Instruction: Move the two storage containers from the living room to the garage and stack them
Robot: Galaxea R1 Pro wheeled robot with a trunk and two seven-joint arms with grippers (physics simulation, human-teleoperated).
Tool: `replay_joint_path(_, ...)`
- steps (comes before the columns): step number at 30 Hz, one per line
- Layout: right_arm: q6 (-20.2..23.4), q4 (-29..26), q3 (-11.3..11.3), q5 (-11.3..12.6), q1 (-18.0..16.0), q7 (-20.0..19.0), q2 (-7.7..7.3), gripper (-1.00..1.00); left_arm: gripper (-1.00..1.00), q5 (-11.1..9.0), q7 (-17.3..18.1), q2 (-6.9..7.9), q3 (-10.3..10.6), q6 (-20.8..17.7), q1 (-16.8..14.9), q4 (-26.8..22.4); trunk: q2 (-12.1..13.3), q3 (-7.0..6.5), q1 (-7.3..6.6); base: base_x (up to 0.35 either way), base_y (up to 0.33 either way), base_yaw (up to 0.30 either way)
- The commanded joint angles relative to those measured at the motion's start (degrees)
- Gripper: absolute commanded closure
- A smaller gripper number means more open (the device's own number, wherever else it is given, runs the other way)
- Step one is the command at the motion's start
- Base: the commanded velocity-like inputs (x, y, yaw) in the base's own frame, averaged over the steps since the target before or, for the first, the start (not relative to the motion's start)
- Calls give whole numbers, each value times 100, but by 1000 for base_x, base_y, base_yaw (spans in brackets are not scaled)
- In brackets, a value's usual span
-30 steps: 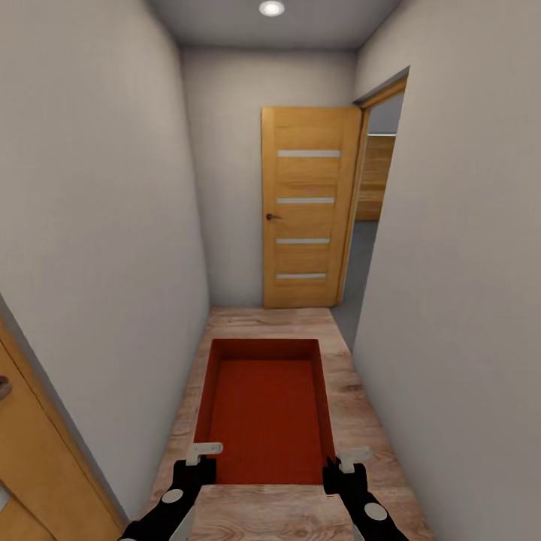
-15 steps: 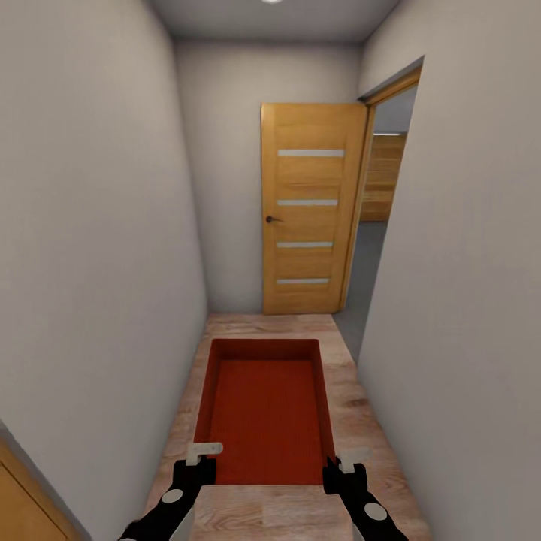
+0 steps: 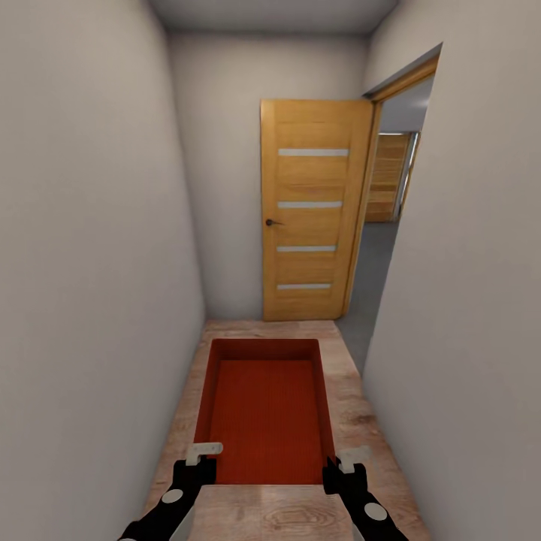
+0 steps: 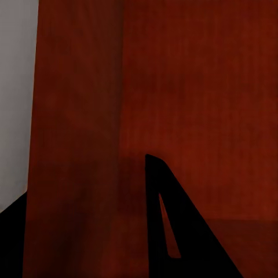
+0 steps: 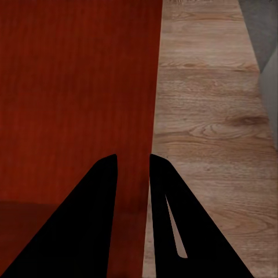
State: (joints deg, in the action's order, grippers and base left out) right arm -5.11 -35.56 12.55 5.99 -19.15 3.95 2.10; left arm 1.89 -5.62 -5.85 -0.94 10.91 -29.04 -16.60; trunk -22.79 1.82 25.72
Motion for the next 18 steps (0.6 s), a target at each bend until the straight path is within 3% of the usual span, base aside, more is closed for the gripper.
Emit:
replay_joint_path(1,-276,-15,56,34,-10,-96,-5,100,100,-4,-255,207,-81,25,-5,17,-13,13,7,333,0,0)
replay_joint_path(18,-284,-13,52,43,-10,-87,-7,100,100,-4,-255,207,-81,25,-5,16,-13,13,7,333,0,0)
